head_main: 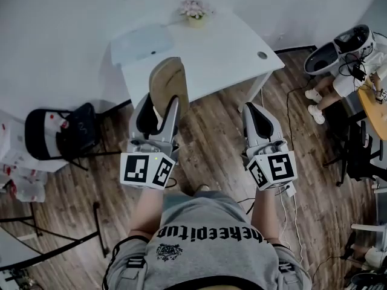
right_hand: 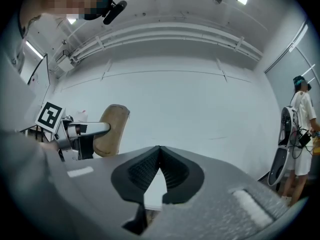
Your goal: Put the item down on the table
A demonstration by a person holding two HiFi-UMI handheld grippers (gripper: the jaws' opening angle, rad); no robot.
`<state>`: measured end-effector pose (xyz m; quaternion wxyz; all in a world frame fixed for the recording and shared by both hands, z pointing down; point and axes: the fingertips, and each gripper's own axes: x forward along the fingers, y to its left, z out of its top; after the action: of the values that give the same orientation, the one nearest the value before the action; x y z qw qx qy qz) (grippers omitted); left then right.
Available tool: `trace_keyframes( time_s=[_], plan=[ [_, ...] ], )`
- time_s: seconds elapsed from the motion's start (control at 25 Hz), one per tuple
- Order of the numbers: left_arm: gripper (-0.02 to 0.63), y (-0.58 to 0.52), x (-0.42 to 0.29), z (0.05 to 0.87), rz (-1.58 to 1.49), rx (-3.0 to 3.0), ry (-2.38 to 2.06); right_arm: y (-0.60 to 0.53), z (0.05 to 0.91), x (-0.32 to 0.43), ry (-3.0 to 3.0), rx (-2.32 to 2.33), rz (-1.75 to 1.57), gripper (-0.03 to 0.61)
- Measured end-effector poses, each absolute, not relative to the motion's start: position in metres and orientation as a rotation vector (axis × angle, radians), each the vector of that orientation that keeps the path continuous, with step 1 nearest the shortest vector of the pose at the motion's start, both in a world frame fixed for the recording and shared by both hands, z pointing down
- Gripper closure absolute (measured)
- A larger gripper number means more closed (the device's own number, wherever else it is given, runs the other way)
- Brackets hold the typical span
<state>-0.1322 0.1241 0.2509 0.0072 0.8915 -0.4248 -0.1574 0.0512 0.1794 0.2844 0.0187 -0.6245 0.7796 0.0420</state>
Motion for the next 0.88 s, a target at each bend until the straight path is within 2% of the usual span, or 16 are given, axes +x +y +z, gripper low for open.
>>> trace_keyframes(
  time_s=[0.4,0.88],
  plan=[
    [0.368,0.115,-0.109,0.252,-0.467,2.796,-1.347,0.16,0.29,0.069,2.417,-1.893,0.095,0.577],
    [0.368,0.043,-0.098,0.254,-0.475,2.796,-1.299,0.094,0.292,0.084,2.383,-1.942,0.072,0.577]
  ],
)
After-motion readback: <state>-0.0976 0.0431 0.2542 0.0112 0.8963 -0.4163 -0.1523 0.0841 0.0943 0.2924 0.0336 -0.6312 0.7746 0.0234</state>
